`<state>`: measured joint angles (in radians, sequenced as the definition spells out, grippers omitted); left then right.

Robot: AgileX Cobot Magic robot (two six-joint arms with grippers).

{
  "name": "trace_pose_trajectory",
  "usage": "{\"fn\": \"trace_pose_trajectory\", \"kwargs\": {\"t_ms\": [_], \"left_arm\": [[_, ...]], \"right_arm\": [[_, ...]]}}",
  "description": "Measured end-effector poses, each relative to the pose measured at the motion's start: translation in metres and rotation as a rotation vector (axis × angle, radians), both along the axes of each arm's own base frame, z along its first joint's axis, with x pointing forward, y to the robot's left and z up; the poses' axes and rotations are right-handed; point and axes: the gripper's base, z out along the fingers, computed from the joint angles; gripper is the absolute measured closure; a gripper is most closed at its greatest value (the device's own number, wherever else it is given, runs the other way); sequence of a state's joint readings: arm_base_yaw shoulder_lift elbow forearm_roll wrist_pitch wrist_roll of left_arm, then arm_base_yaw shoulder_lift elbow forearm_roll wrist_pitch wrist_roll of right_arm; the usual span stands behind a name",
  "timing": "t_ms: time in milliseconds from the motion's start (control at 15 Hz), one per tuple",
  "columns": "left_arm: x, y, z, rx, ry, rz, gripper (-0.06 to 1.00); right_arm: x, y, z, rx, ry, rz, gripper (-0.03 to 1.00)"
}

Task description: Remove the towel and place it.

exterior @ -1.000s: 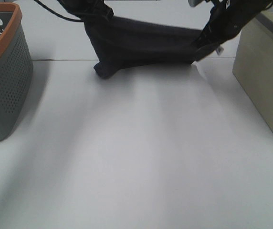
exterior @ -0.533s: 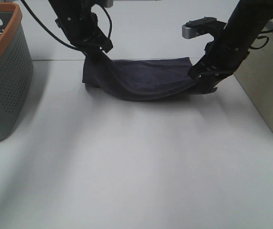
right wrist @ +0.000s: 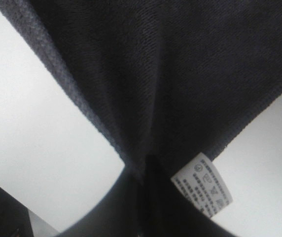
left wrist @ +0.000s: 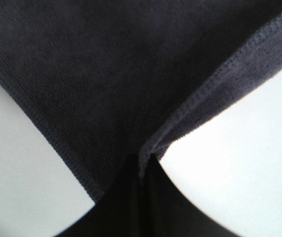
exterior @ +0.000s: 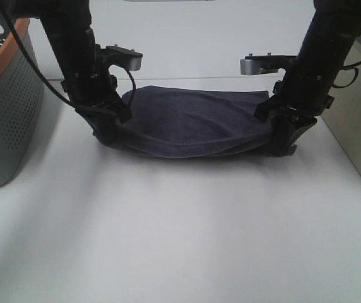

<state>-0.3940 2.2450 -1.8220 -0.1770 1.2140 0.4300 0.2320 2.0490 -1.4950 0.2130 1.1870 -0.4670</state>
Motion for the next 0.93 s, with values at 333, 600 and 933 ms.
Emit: {"fn": "trace_pose_trajectory", "kwargs": {"t_ms": [333,600,933], "left_arm": [[-0.026,0.011,-0.014,0.036,0.089,-0.054,0.94],[-0.027,0.011,-0.014,0.037,0.091,-0.062,0.94],[-0.037,0.019,-0.029,0.085,0.139,-0.092,0.94]], "right_arm": [[-0.018,0.0,-0.023,0.01,0.128,-0.027,0.94],[-0.03,0.004,-0.032,0.064,0.202,-0.066,0.94],[-0.032,0.007,-0.033,0.096,0.22,-0.088,0.94]]}}
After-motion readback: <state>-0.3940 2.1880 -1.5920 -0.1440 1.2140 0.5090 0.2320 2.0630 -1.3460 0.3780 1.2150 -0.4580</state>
